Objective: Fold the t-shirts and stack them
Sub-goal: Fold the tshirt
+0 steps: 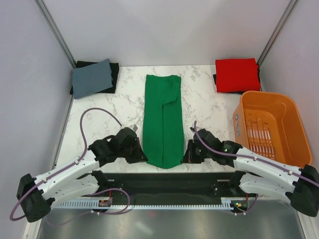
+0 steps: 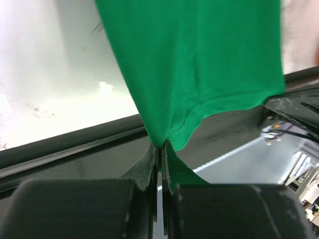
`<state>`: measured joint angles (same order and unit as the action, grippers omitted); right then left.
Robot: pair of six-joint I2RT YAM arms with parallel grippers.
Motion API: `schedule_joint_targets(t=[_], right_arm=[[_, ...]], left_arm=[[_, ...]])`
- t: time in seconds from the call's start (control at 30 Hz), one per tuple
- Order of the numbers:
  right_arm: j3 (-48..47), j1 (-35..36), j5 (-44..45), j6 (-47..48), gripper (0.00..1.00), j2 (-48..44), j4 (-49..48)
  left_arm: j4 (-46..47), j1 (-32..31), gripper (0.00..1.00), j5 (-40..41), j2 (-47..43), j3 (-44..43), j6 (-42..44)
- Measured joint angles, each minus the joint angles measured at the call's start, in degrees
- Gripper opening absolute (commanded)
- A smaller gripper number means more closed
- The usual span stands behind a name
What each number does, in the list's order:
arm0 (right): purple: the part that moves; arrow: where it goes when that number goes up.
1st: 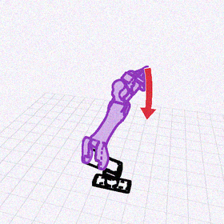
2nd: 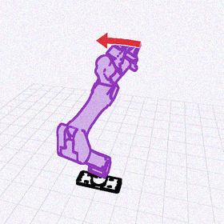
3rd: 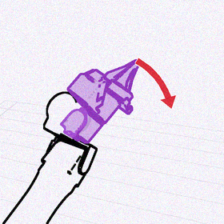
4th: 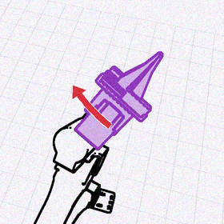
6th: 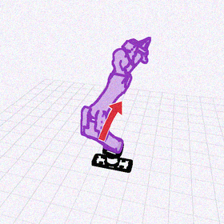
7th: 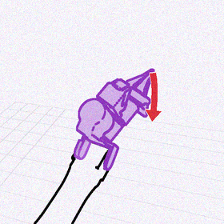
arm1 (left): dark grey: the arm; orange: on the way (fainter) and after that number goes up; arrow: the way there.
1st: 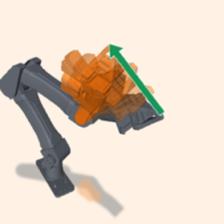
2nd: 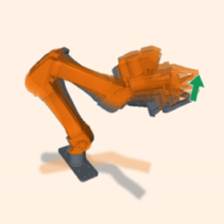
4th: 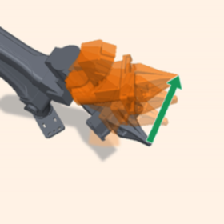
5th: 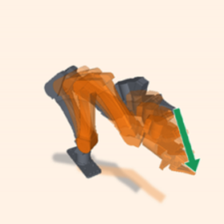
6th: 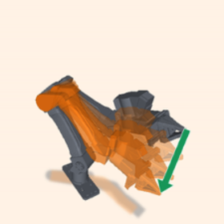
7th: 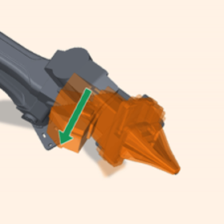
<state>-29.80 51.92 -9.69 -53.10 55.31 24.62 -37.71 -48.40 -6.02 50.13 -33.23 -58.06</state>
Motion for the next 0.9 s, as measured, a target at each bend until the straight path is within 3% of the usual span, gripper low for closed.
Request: schedule_joint_targets(t=[0.2, 0.3, 0.53, 0.9], right_arm=[[-17.51, -1.53, 5.27, 4.57, 0.00, 6.84, 6.69], [-24.41, -6.21, 5.53, 8.52, 0.00, 12.31, 7.91], [-38.03, -16.61, 4.81, 17.00, 0.00, 27.63, 10.82], [-54.95, -23.93, 2.56, 24.30, 0.00, 46.31, 11.80]], left_arm=[[-4.28, 0.57, 0.02, 5.11, 6.58, -13.75, 4.44], [-5.75, 2.54, 0.02, 6.97, 12.33, -20.28, 7.26], [-7.06, 12.63, 0.02, 7.41, 25.05, -33.42, 13.81], [-6.21, 23.61, 0.02, 4.68, 45.27, -47.60, 22.43]])
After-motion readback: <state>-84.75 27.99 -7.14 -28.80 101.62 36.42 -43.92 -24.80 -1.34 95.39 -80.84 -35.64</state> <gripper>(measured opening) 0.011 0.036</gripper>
